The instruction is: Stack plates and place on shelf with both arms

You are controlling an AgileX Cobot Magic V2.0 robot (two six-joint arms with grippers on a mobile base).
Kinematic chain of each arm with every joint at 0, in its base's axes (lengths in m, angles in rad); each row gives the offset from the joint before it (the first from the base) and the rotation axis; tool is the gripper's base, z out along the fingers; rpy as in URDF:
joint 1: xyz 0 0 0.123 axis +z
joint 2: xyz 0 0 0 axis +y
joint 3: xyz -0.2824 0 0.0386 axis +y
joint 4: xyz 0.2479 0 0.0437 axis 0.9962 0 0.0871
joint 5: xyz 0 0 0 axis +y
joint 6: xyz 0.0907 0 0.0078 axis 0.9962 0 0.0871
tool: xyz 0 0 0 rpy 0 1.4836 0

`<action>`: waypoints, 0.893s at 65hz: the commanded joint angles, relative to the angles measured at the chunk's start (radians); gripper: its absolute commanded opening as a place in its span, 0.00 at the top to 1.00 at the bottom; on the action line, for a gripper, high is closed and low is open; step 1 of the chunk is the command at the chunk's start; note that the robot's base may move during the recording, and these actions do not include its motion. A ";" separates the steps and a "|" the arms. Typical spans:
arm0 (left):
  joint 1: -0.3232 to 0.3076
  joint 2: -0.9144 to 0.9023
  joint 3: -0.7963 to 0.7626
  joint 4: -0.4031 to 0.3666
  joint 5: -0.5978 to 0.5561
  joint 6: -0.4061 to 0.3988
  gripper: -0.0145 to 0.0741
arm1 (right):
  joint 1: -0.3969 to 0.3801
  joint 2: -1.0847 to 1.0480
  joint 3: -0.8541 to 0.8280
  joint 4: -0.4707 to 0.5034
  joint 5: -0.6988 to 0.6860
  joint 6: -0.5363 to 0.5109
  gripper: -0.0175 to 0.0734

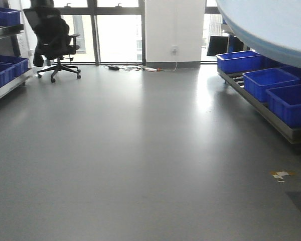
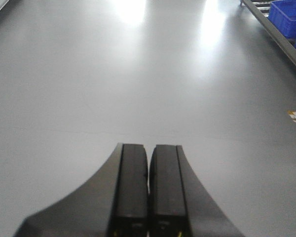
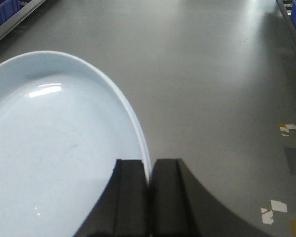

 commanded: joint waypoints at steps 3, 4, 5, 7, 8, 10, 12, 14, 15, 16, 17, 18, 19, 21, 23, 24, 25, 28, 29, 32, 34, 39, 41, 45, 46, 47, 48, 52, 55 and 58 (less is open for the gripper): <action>0.002 0.013 -0.029 0.008 -0.084 -0.005 0.74 | -0.008 0.003 -0.034 -0.009 -0.096 -0.002 0.78; 0.002 0.013 -0.029 0.008 -0.084 -0.005 0.74 | -0.008 0.003 -0.034 -0.009 -0.096 -0.002 0.78; 0.002 0.013 -0.029 0.008 -0.084 -0.005 0.74 | -0.008 0.003 -0.034 -0.009 -0.096 -0.002 0.78; 0.002 0.013 -0.029 0.008 -0.084 -0.005 0.74 | -0.008 0.003 -0.034 -0.009 -0.096 -0.002 0.78; 0.002 0.013 -0.029 0.008 -0.084 -0.005 0.74 | -0.008 0.003 -0.034 -0.009 -0.096 -0.002 0.78; 0.002 0.013 -0.029 0.008 -0.084 -0.005 0.74 | -0.008 0.002 -0.034 -0.009 -0.095 -0.002 0.78; 0.002 0.013 -0.029 0.008 -0.084 -0.005 0.74 | -0.008 0.002 -0.034 -0.009 -0.095 -0.002 0.78; 0.002 0.013 -0.029 0.008 -0.084 -0.005 0.74 | -0.008 0.002 -0.034 -0.009 -0.095 -0.002 0.78; 0.002 0.013 -0.029 0.008 -0.084 -0.005 0.74 | -0.008 0.002 -0.034 -0.009 -0.095 -0.002 0.78; 0.002 0.013 -0.029 0.008 -0.084 -0.005 0.74 | -0.008 0.002 -0.034 -0.009 -0.096 -0.002 0.78; 0.002 0.013 -0.029 0.008 -0.084 -0.005 0.74 | -0.008 0.002 -0.034 -0.009 -0.096 -0.002 0.78; 0.002 0.013 -0.029 0.008 -0.084 -0.005 0.74 | -0.008 0.002 -0.034 -0.009 -0.096 -0.002 0.78; 0.002 0.013 -0.029 0.008 -0.084 -0.005 0.74 | -0.008 0.002 -0.034 -0.009 -0.096 -0.002 0.78; 0.002 0.013 -0.029 0.008 -0.084 -0.005 0.74 | -0.008 0.002 -0.034 -0.009 -0.096 -0.002 0.78; 0.002 0.013 -0.029 0.008 -0.084 -0.005 0.74 | -0.008 0.002 -0.034 -0.009 -0.096 -0.002 0.78; 0.002 0.013 -0.029 0.008 -0.084 -0.005 0.74 | -0.008 0.002 -0.034 -0.009 -0.096 -0.002 0.78; 0.002 0.013 -0.029 0.008 -0.084 -0.005 0.74 | -0.008 0.002 -0.034 -0.009 -0.095 -0.002 0.78; 0.002 0.013 -0.029 0.008 -0.084 -0.005 0.74 | -0.008 0.002 -0.034 -0.009 -0.095 -0.002 0.78; 0.002 0.013 -0.029 0.008 -0.084 -0.005 0.74 | -0.008 0.002 -0.034 -0.009 -0.095 -0.002 0.78; 0.002 0.013 -0.029 0.008 -0.084 -0.005 0.74 | -0.008 0.002 -0.034 -0.009 -0.095 -0.002 0.78; 0.002 0.013 -0.029 0.008 -0.084 -0.005 0.74 | -0.008 0.002 -0.034 -0.009 -0.095 -0.002 0.78; 0.002 0.013 -0.029 0.008 -0.084 -0.005 0.74 | -0.008 0.002 -0.034 -0.009 -0.095 -0.002 0.78; 0.002 0.013 -0.029 0.008 -0.084 -0.005 0.74 | -0.008 0.002 -0.034 -0.009 -0.095 -0.002 0.78; 0.002 0.013 -0.029 0.008 -0.084 -0.005 0.74 | -0.008 0.002 -0.034 -0.009 -0.095 -0.002 0.78; 0.002 0.013 -0.029 0.008 -0.084 -0.005 0.74 | -0.008 0.002 -0.034 -0.009 -0.095 -0.002 0.78; 0.002 0.013 -0.029 0.008 -0.084 -0.005 0.74 | -0.008 0.002 -0.034 -0.009 -0.095 -0.002 0.78; 0.002 0.013 -0.029 0.008 -0.084 -0.005 0.74 | -0.008 0.002 -0.034 -0.009 -0.095 -0.002 0.78; 0.002 0.013 -0.029 0.008 -0.084 -0.005 0.74 | -0.008 0.002 -0.034 -0.009 -0.095 -0.002 0.78; 0.002 0.013 -0.029 0.008 -0.084 -0.005 0.74 | -0.008 0.002 -0.034 -0.009 -0.095 -0.002 0.78; 0.002 0.013 -0.029 0.008 -0.084 -0.005 0.74 | -0.008 0.002 -0.034 -0.009 -0.095 -0.002 0.78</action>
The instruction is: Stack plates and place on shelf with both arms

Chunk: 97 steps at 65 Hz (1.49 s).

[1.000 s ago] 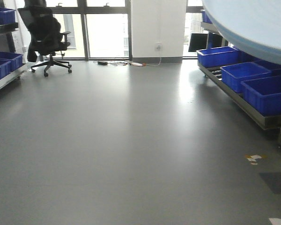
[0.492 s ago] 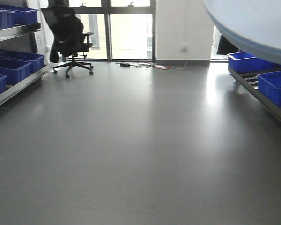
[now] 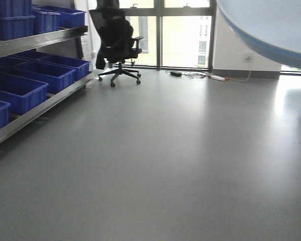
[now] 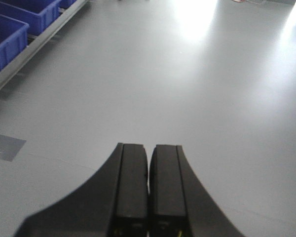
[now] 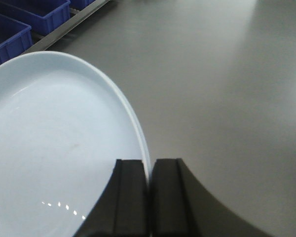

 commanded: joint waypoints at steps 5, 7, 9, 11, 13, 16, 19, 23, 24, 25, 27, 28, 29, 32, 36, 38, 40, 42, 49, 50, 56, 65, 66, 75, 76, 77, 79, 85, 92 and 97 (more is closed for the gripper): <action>0.002 0.013 -0.029 0.008 -0.084 -0.005 0.74 | -0.008 0.002 -0.034 -0.009 -0.095 -0.002 0.78; 0.002 0.013 -0.029 0.008 -0.084 -0.005 0.74 | -0.008 0.002 -0.034 -0.009 -0.095 -0.002 0.78; 0.002 0.013 -0.029 0.008 -0.084 -0.005 0.74 | -0.008 0.002 -0.034 -0.009 -0.095 -0.002 0.78; 0.002 0.013 -0.029 0.008 -0.084 -0.005 0.74 | -0.008 0.002 -0.034 -0.009 -0.095 -0.002 0.78; 0.002 0.013 -0.029 0.008 -0.084 -0.005 0.74 | -0.008 0.002 -0.034 -0.009 -0.095 -0.002 0.78; 0.002 0.013 -0.029 0.008 -0.084 -0.005 0.74 | -0.008 0.002 -0.034 -0.009 -0.095 -0.002 0.78; 0.002 0.013 -0.029 0.008 -0.084 -0.005 0.74 | -0.008 0.002 -0.034 -0.009 -0.096 -0.002 0.78; 0.002 0.013 -0.029 0.008 -0.084 -0.005 0.74 | -0.008 0.002 -0.034 -0.009 -0.096 -0.002 0.78; 0.002 0.013 -0.029 0.008 -0.084 -0.005 0.74 | -0.008 0.002 -0.034 -0.009 -0.096 -0.002 0.78; 0.002 0.013 -0.029 0.008 -0.084 -0.005 0.74 | -0.008 0.002 -0.034 -0.009 -0.096 -0.002 0.78; 0.002 0.013 -0.029 0.008 -0.084 -0.005 0.74 | -0.008 0.002 -0.034 -0.009 -0.096 -0.002 0.78; 0.002 0.013 -0.029 0.008 -0.084 -0.005 0.74 | -0.008 0.002 -0.034 -0.009 -0.096 -0.002 0.78; 0.002 0.013 -0.029 0.008 -0.084 -0.005 0.74 | -0.008 0.002 -0.034 -0.009 -0.096 -0.002 0.78; 0.002 0.013 -0.029 0.008 -0.084 -0.005 0.74 | -0.008 0.002 -0.034 -0.009 -0.095 -0.002 0.78; 0.002 0.013 -0.029 0.008 -0.084 -0.005 0.74 | -0.008 0.002 -0.034 -0.009 -0.095 -0.002 0.78; 0.002 0.013 -0.029 0.008 -0.084 -0.005 0.74 | -0.008 0.002 -0.034 -0.009 -0.095 -0.002 0.78; 0.002 0.013 -0.029 0.008 -0.084 -0.005 0.74 | -0.008 0.002 -0.034 -0.009 -0.095 -0.002 0.78; 0.002 0.013 -0.029 0.008 -0.084 -0.005 0.74 | -0.008 0.002 -0.034 -0.009 -0.095 -0.002 0.78; 0.002 0.013 -0.029 0.008 -0.084 -0.005 0.74 | -0.008 0.002 -0.034 -0.009 -0.096 -0.002 0.78; 0.002 0.013 -0.029 0.008 -0.084 -0.005 0.74 | -0.008 0.002 -0.034 -0.009 -0.096 -0.002 0.78; 0.002 0.013 -0.029 0.008 -0.084 -0.005 0.74 | -0.008 0.002 -0.034 -0.009 -0.096 -0.002 0.78; 0.002 0.013 -0.029 0.008 -0.084 -0.005 0.74 | -0.008 0.002 -0.034 -0.009 -0.096 -0.002 0.78; 0.002 0.013 -0.029 0.008 -0.084 -0.005 0.74 | -0.008 0.002 -0.034 -0.009 -0.096 -0.002 0.78; 0.002 0.013 -0.029 0.008 -0.084 -0.005 0.74 | -0.008 0.002 -0.034 -0.009 -0.095 -0.002 0.78; 0.002 0.013 -0.029 0.008 -0.084 -0.005 0.74 | -0.008 0.002 -0.034 -0.009 -0.095 -0.002 0.78; 0.002 0.013 -0.029 0.008 -0.084 -0.005 0.74 | -0.008 0.002 -0.034 -0.009 -0.095 -0.002 0.78; 0.002 0.013 -0.029 0.008 -0.084 -0.005 0.74 | -0.008 0.002 -0.034 -0.009 -0.095 -0.002 0.78; 0.002 0.013 -0.029 0.008 -0.084 -0.005 0.74 | -0.008 0.002 -0.034 -0.009 -0.095 -0.002 0.78; 0.002 0.013 -0.029 0.008 -0.084 -0.005 0.74 | -0.008 0.002 -0.034 -0.009 -0.095 -0.002 0.78; 0.002 0.013 -0.029 0.008 -0.084 -0.005 0.74 | -0.008 0.002 -0.034 -0.009 -0.095 -0.002 0.78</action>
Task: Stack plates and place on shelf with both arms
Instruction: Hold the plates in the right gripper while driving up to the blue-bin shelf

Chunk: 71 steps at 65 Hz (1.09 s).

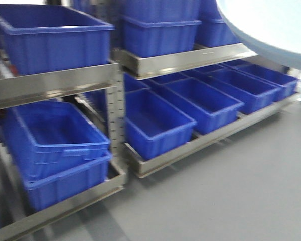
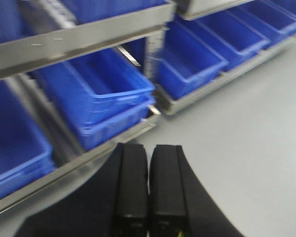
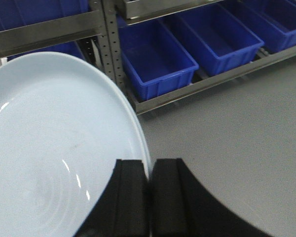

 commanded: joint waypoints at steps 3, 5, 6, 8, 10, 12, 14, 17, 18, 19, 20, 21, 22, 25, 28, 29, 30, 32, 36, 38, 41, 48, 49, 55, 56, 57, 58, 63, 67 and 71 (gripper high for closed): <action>0.002 0.013 -0.029 0.008 -0.084 -0.005 0.74 | -0.008 0.002 -0.034 -0.009 -0.095 -0.002 0.78; 0.002 0.013 -0.029 0.008 -0.084 -0.005 0.74 | -0.008 0.002 -0.034 -0.009 -0.095 -0.002 0.78; 0.002 0.013 -0.029 0.008 -0.084 -0.005 0.74 | -0.008 0.002 -0.034 -0.009 -0.095 -0.002 0.78; 0.002 0.013 -0.029 0.008 -0.084 -0.005 0.74 | -0.008 0.002 -0.034 -0.009 -0.095 -0.002 0.78; 0.002 0.013 -0.029 0.008 -0.084 -0.005 0.74 | -0.008 0.002 -0.034 -0.009 -0.095 -0.002 0.78; 0.002 0.013 -0.029 0.008 -0.084 -0.005 0.74 | -0.008 0.002 -0.034 -0.009 -0.095 -0.002 0.78; 0.002 0.013 -0.029 0.008 -0.084 -0.005 0.74 | -0.008 0.002 -0.034 -0.009 -0.095 -0.002 0.78; 0.002 0.013 -0.029 0.008 -0.084 -0.005 0.74 | -0.008 0.002 -0.034 -0.009 -0.095 -0.002 0.78; 0.002 0.013 -0.029 0.008 -0.084 -0.005 0.74 | -0.008 0.002 -0.034 -0.009 -0.095 -0.002 0.78; 0.002 0.013 -0.029 0.008 -0.084 -0.005 0.74 | -0.008 0.002 -0.034 -0.009 -0.095 -0.002 0.78; 0.002 0.013 -0.029 0.008 -0.084 -0.005 0.74 | -0.008 0.002 -0.034 -0.009 -0.095 -0.002 0.78; 0.002 0.013 -0.029 0.008 -0.084 -0.005 0.74 | -0.008 0.002 -0.034 -0.009 -0.095 -0.002 0.78; 0.002 0.013 -0.029 0.008 -0.084 -0.005 0.74 | -0.008 0.002 -0.034 -0.009 -0.095 -0.002 0.78; 0.002 0.013 -0.029 0.008 -0.084 -0.005 0.74 | -0.008 0.002 -0.034 -0.009 -0.095 -0.002 0.78; 0.002 0.013 -0.029 0.008 -0.084 -0.005 0.74 | -0.008 0.002 -0.034 -0.009 -0.095 -0.002 0.78; 0.002 0.013 -0.029 0.008 -0.084 -0.005 0.74 | -0.008 0.002 -0.034 -0.009 -0.095 -0.002 0.78; 0.002 0.013 -0.029 0.008 -0.084 -0.005 0.74 | -0.008 0.002 -0.034 -0.009 -0.095 -0.002 0.78; 0.002 0.013 -0.029 0.008 -0.084 -0.005 0.74 | -0.008 0.002 -0.034 -0.009 -0.095 -0.002 0.78; 0.002 0.013 -0.029 0.008 -0.084 -0.005 0.74 | -0.008 0.002 -0.034 -0.009 -0.095 -0.002 0.78; 0.002 0.013 -0.029 0.008 -0.084 -0.005 0.74 | -0.008 0.002 -0.034 -0.009 -0.095 -0.002 0.78; 0.002 0.013 -0.029 0.008 -0.084 -0.005 0.74 | -0.008 0.002 -0.034 -0.009 -0.095 -0.002 0.78; 0.002 0.013 -0.029 0.008 -0.084 -0.005 0.74 | -0.008 0.002 -0.034 -0.009 -0.095 -0.002 0.78; 0.002 0.013 -0.029 0.008 -0.084 -0.005 0.74 | -0.008 0.002 -0.034 -0.009 -0.095 -0.002 0.78; 0.002 0.013 -0.029 0.008 -0.084 -0.005 0.74 | -0.008 0.002 -0.034 -0.009 -0.095 -0.002 0.78; 0.002 0.013 -0.029 0.008 -0.084 -0.005 0.74 | -0.008 0.002 -0.034 -0.009 -0.095 -0.002 0.78; 0.002 0.013 -0.029 0.008 -0.084 -0.005 0.74 | -0.008 0.002 -0.034 -0.009 -0.095 -0.002 0.78; 0.002 0.013 -0.029 0.008 -0.084 -0.005 0.74 | -0.008 0.002 -0.034 -0.009 -0.095 -0.002 0.78; 0.002 0.013 -0.029 0.008 -0.084 -0.005 0.74 | -0.008 0.002 -0.034 -0.009 -0.095 -0.002 0.78; 0.002 0.013 -0.029 0.008 -0.084 -0.005 0.74 | -0.008 0.002 -0.034 -0.009 -0.095 -0.002 0.78; 0.002 0.013 -0.029 0.008 -0.084 -0.005 0.74 | -0.008 0.002 -0.034 -0.009 -0.095 -0.002 0.78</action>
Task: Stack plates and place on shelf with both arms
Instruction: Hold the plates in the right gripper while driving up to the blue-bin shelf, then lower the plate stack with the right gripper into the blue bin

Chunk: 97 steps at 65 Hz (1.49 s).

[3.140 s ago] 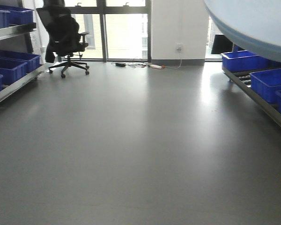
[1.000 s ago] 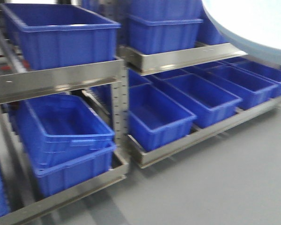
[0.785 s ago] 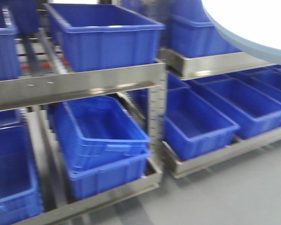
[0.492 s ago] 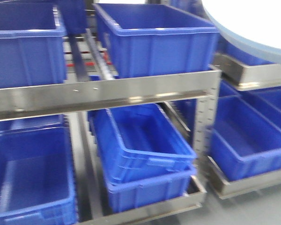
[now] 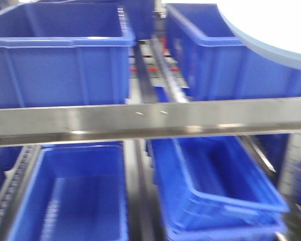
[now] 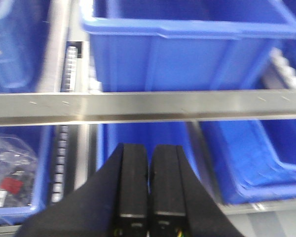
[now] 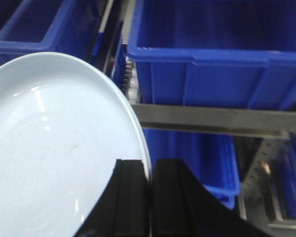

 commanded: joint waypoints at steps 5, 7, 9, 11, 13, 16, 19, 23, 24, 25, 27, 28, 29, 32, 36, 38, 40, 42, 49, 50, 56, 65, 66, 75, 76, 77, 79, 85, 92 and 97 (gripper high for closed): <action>0.002 0.013 -0.029 0.008 -0.084 -0.005 0.74 | -0.008 0.002 -0.034 -0.009 -0.095 -0.002 0.78; 0.002 0.013 -0.029 0.008 -0.084 -0.005 0.74 | -0.008 0.002 -0.034 -0.009 -0.095 -0.002 0.78; 0.002 0.013 -0.029 0.008 -0.084 -0.005 0.74 | -0.008 0.002 -0.034 -0.009 -0.095 -0.002 0.78; 0.002 0.013 -0.029 0.008 -0.084 -0.005 0.74 | -0.008 0.002 -0.034 -0.009 -0.095 -0.002 0.78; 0.002 0.013 -0.029 0.008 -0.084 -0.005 0.74 | -0.008 0.002 -0.034 -0.009 -0.095 -0.002 0.78; 0.002 0.013 -0.029 0.008 -0.084 -0.005 0.74 | -0.008 0.002 -0.034 -0.009 -0.095 -0.002 0.78; 0.002 0.013 -0.029 0.008 -0.084 -0.005 0.74 | -0.008 0.002 -0.034 -0.009 -0.096 -0.002 0.78; 0.002 0.013 -0.029 0.008 -0.084 -0.005 0.74 | -0.008 0.002 -0.034 -0.009 -0.096 -0.002 0.78; 0.002 0.013 -0.029 0.008 -0.084 -0.005 0.74 | -0.008 0.002 -0.034 -0.009 -0.096 -0.002 0.78; 0.002 0.013 -0.029 0.008 -0.084 -0.005 0.74 | -0.008 0.002 -0.034 -0.009 -0.096 -0.002 0.78; 0.002 0.013 -0.029 0.008 -0.084 -0.005 0.74 | -0.008 0.002 -0.034 -0.009 -0.096 -0.002 0.78; 0.002 0.013 -0.029 0.008 -0.084 -0.005 0.74 | -0.008 0.002 -0.034 -0.009 -0.096 -0.002 0.78; 0.002 0.013 -0.029 0.008 -0.084 -0.005 0.74 | -0.008 0.002 -0.034 -0.009 -0.096 -0.002 0.78; 0.002 0.013 -0.029 0.008 -0.084 -0.005 0.74 | -0.008 0.002 -0.034 -0.009 -0.096 -0.002 0.78; 0.002 0.013 -0.029 0.008 -0.084 -0.005 0.74 | -0.008 0.002 -0.034 -0.009 -0.096 -0.002 0.78; 0.002 0.013 -0.029 0.008 -0.084 -0.005 0.74 | -0.008 0.002 -0.034 -0.009 -0.096 -0.002 0.78; 0.002 0.013 -0.029 0.008 -0.084 -0.005 0.74 | -0.008 0.002 -0.034 -0.009 -0.096 -0.002 0.78; 0.002 0.013 -0.029 0.008 -0.084 -0.005 0.74 | -0.008 0.002 -0.034 -0.009 -0.096 -0.002 0.78; 0.002 0.013 -0.029 0.008 -0.084 -0.005 0.74 | -0.008 0.002 -0.034 -0.009 -0.096 -0.002 0.78; 0.002 0.013 -0.029 0.008 -0.084 -0.005 0.74 | -0.008 0.002 -0.034 -0.009 -0.096 -0.002 0.78; 0.002 0.013 -0.029 0.008 -0.084 -0.005 0.74 | -0.008 0.002 -0.034 -0.009 -0.096 -0.002 0.78; 0.002 0.013 -0.029 0.008 -0.084 -0.005 0.74 | -0.008 0.002 -0.034 -0.009 -0.096 -0.002 0.78; 0.002 0.013 -0.029 0.008 -0.084 -0.005 0.74 | -0.008 0.002 -0.034 -0.009 -0.096 -0.002 0.78; 0.002 0.013 -0.029 0.008 -0.084 -0.005 0.74 | -0.008 0.002 -0.034 -0.009 -0.096 -0.002 0.78; 0.002 0.013 -0.029 0.008 -0.084 -0.005 0.74 | -0.008 0.002 -0.034 -0.009 -0.096 -0.002 0.78; 0.002 0.013 -0.029 0.008 -0.084 -0.005 0.74 | -0.008 0.002 -0.034 -0.009 -0.096 -0.002 0.78; 0.002 0.013 -0.029 0.008 -0.084 -0.005 0.74 | -0.008 0.002 -0.034 -0.009 -0.096 -0.002 0.78; 0.002 0.013 -0.029 0.008 -0.084 -0.005 0.74 | -0.008 0.002 -0.034 -0.009 -0.096 -0.002 0.78; 0.002 0.013 -0.029 0.008 -0.084 -0.005 0.74 | -0.008 0.002 -0.034 -0.009 -0.096 -0.002 0.78; 0.002 0.013 -0.029 0.008 -0.084 -0.005 0.74 | -0.008 0.002 -0.034 -0.009 -0.096 -0.002 0.78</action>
